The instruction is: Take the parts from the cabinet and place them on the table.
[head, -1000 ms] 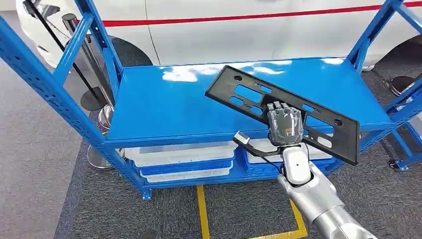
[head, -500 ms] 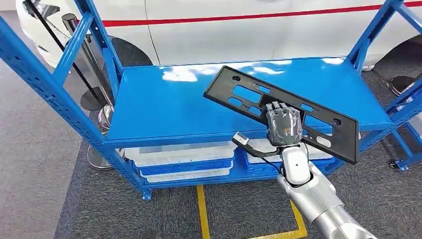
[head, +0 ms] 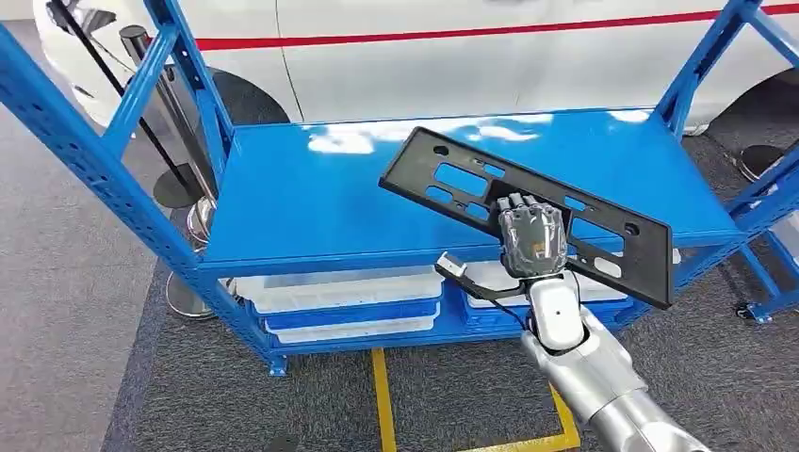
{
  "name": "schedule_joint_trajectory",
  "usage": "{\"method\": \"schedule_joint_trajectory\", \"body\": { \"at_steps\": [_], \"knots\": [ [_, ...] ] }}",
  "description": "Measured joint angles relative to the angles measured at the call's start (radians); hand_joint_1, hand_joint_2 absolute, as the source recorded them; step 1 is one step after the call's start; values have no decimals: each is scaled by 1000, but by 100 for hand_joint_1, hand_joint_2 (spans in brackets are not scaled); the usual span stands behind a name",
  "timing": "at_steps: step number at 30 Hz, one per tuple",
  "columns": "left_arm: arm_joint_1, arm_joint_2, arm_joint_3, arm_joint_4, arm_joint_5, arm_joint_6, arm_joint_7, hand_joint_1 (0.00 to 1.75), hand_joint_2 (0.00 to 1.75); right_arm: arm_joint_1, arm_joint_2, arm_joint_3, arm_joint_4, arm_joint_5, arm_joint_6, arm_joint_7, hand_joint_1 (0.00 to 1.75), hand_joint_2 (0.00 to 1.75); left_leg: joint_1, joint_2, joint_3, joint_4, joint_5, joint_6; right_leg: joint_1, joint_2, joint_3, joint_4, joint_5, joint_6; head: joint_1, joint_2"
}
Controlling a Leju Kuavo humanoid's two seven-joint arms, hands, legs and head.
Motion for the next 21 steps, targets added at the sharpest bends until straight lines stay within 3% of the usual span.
{"method": "schedule_joint_trajectory", "body": {
  "at_steps": [1,2,3,5,6,8,10,11,12,13,14,16,17,18,21],
  "knots": [
    [-1,0,0,0,0,0,0,0,175,-2,0,0,0,0,0,-8,175,175,2,-1,-6,12,-5,-12,-6,-1,35,-79,5,11,0,0],
    [-2,2,0,0,1,1,0,0,175,-4,2,0,1,0,0,-21,175,175,0,-3,-15,18,-4,-22,11,9,41,-76,3,1,4,0],
    [-2,1,0,0,2,1,0,0,175,-4,4,0,2,0,-1,-33,175,175,-3,-4,-15,19,1,-30,9,13,31,-70,8,-16,1,0],
    [-1,1,0,0,3,2,0,0,175,-3,4,0,8,0,-1,-52,175,175,-2,-7,-20,18,12,-44,14,13,20,-66,8,-28,1,0],
    [2,1,1,0,3,2,1,0,175,-2,5,0,11,0,-1,-57,175,175,0,-6,-26,18,14,-50,10,12,14,-69,15,-40,2,0],
    [3,2,2,0,5,3,2,0,175,-3,11,-1,13,0,-1,-64,175,175,1,-3,-51,84,-56,-51,9,11,-2,-71,29,-62,0,0],
    [1,2,2,0,6,3,2,0,175,-3,13,-1,17,0,-1,-66,175,175,-2,-3,-97,240,-165,-51,18,9,-19,-71,41,-77,0,0],
    [0,2,3,0,6,3,2,0,175,-2,13,-1,20,0,-1,-69,175,175,-2,-3,-111,300,-193,-49,24,6,-27,-69,46,-80,0,0],
    [-1,2,3,0,6,3,2,0,175,-2,13,-1,23,0,-1,-70,175,175,-3,-3,-111,330,-198,-46,29,6,-35,-67,51,-81,0,0],
    [-1,2,4,0,6,3,2,0,175,-2,13,-1,26,0,-1,-72,175,175,-6,-3,-91,318,-181,-41,33,5,-42,-65,55,-82,0,0],
    [-1,2,4,0,6,3,2,0,175,-2,14,-1,27,0,-1,-76,175,175,-9,-3,-47,260,-148,-32,37,5,-49,-64,60,-82,0,0],
    [-2,3,4,0,6,3,2,0,175,-3,14,-3,29,0,-1,-83,175,175,-22,-6,67,85,-94,-6,42,6,-55,-63,69,-81,0,0],
    [-5,7,4,0,6,3,2,0,175,-4,15,-4,29,0,-2,-83,175,175,-26,-5,99,29,-117,6,46,5,-59,-64,73,-77,1,0],
    [-5,7,4,0,6,5,1,0,175,-7,16,-6,30,0,-2,-80,175,175,-29,-6,106,12,-110,-2,42,4,-61,-64,80,-70,1,0],
    [-4,7,5,0,6,5,2,0,175,-8,18,-8,32,0,-2,-74,175,175,-34,-6,97,1,-89,2,38,5,-62,-77,104,-49,1,0]
  ]
}}
